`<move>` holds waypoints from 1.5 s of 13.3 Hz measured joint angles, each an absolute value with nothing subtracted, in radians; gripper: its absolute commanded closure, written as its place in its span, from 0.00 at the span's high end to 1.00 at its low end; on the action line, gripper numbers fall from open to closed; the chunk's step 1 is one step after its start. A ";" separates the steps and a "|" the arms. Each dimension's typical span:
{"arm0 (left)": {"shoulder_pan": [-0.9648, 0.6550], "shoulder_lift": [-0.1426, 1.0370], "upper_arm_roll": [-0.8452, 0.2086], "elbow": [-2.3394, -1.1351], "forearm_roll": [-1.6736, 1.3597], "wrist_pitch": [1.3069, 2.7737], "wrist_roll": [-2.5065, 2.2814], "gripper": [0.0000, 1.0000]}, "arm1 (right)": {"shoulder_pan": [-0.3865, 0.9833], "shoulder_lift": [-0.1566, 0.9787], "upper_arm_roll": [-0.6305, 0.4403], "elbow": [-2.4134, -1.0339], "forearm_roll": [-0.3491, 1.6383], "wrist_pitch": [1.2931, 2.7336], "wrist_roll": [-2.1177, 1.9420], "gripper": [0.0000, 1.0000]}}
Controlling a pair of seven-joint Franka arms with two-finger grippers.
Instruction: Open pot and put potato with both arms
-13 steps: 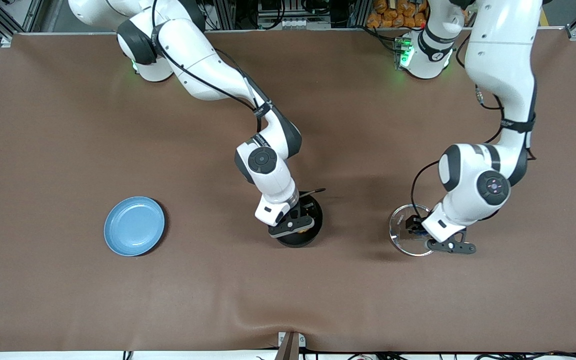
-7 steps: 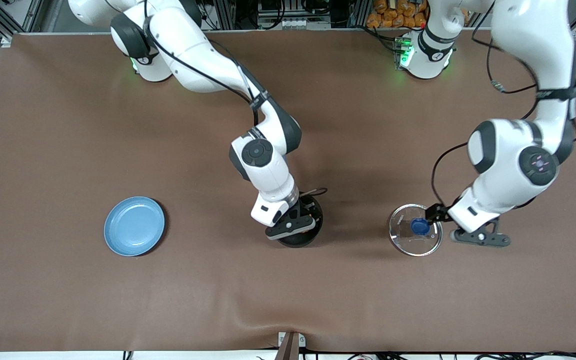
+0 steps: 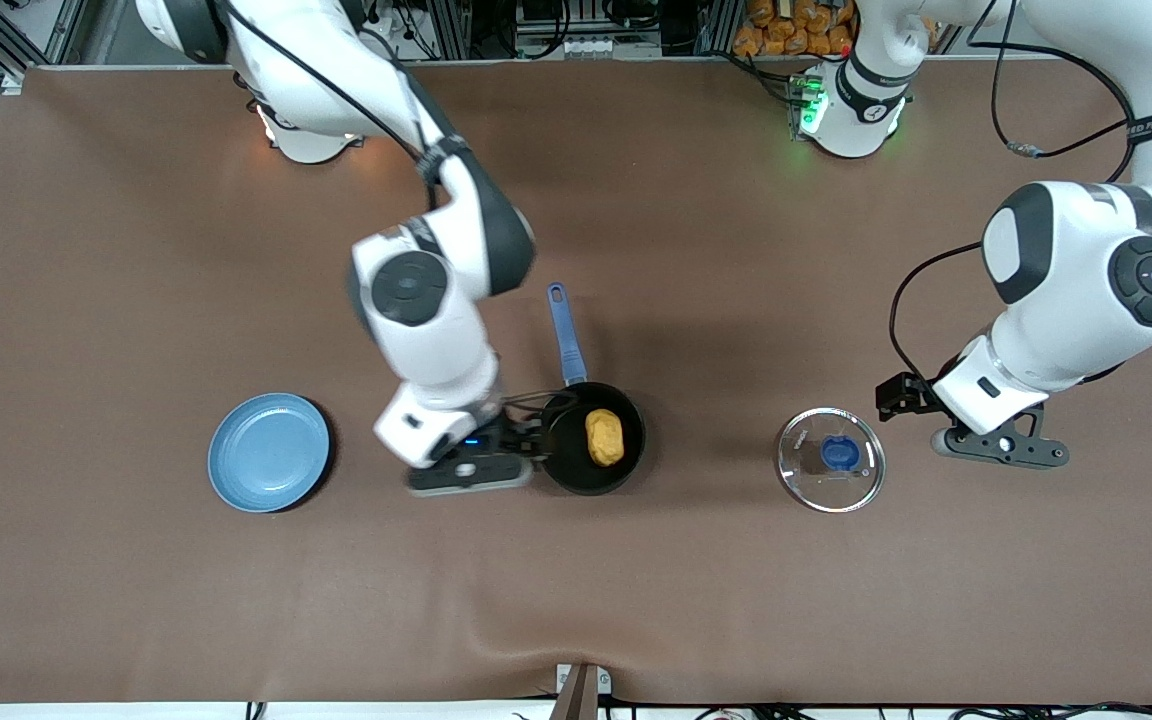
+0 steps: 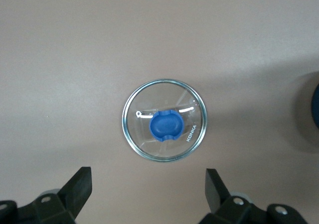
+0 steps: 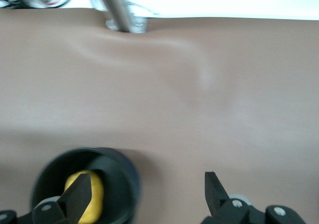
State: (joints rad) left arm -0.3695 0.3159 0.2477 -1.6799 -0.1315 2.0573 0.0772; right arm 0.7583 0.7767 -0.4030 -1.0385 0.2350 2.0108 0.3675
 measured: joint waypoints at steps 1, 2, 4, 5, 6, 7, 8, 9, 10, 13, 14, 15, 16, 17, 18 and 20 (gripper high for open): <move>-0.371 0.315 0.247 -1.669 -0.118 2.048 0.075 1.00 | 0.756 0.750 -0.433 -1.039 0.235 1.948 0.367 1.00; -0.371 0.312 0.247 -1.660 -0.105 2.044 0.074 1.00 | 0.753 0.726 -0.461 -1.040 0.235 1.898 0.366 1.00; -0.370 0.290 0.247 -1.648 -0.098 2.024 0.073 1.00 | 0.749 0.678 -0.507 -1.054 0.235 1.833 0.351 1.00; -0.370 0.268 0.247 -1.645 -0.096 1.998 0.073 1.00 | 0.745 0.651 -0.523 -1.077 0.235 1.822 0.331 1.00; -0.369 0.236 0.248 -1.642 -0.087 1.962 0.073 1.00 | 0.733 0.614 -0.534 -1.115 0.235 1.818 0.292 1.00; -0.368 0.200 0.248 -1.640 -0.072 1.919 0.073 1.00 | 0.714 0.574 -0.539 -1.160 0.234 1.816 0.250 1.00; -0.366 0.163 0.249 -1.639 -0.061 1.882 0.072 1.00 | 0.691 0.533 -0.544 -1.208 0.234 1.816 0.220 1.00; -0.365 0.131 0.251 -1.637 -0.058 1.854 0.070 1.00 | 0.669 0.495 -0.549 -1.250 0.234 1.815 0.202 1.00; -0.363 0.102 0.252 -1.632 -0.057 1.830 0.060 1.00 | 0.645 0.459 -0.554 -1.290 0.234 1.812 0.189 1.00; -0.358 0.058 0.252 -1.578 -0.056 1.747 0.013 1.00 | 0.581 0.364 -0.559 -1.377 0.234 1.788 0.155 1.00; -0.358 0.057 0.251 -1.550 -0.056 1.725 -0.011 1.00 | 0.571 0.341 -0.560 -1.393 0.234 1.777 0.149 1.00; -0.359 0.057 0.250 -1.522 -0.056 1.707 -0.034 1.00 | 0.568 0.321 -0.564 -1.402 0.234 1.768 0.149 1.00; -0.359 0.057 0.249 -1.501 -0.056 1.690 -0.050 1.00 | 0.568 0.306 -0.572 -1.407 0.234 1.761 0.149 1.00; -0.360 0.057 0.248 -1.485 -0.056 1.676 -0.061 1.00 | 0.568 0.294 -0.583 -1.409 0.234 1.753 0.148 1.00; -0.360 0.057 0.246 -1.476 -0.056 1.665 -0.066 1.00 | 0.567 0.286 -0.596 -1.410 0.233 1.748 0.139 1.00; -0.361 0.058 0.246 -1.470 -0.056 1.656 -0.075 1.00 | 0.551 0.279 -0.613 -1.418 0.233 1.743 0.100 1.00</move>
State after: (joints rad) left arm -0.3608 0.0582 0.2457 -1.4696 -0.0562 1.6563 -0.0751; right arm 0.5512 0.2785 -0.6132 -1.4184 0.2327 1.7426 0.0997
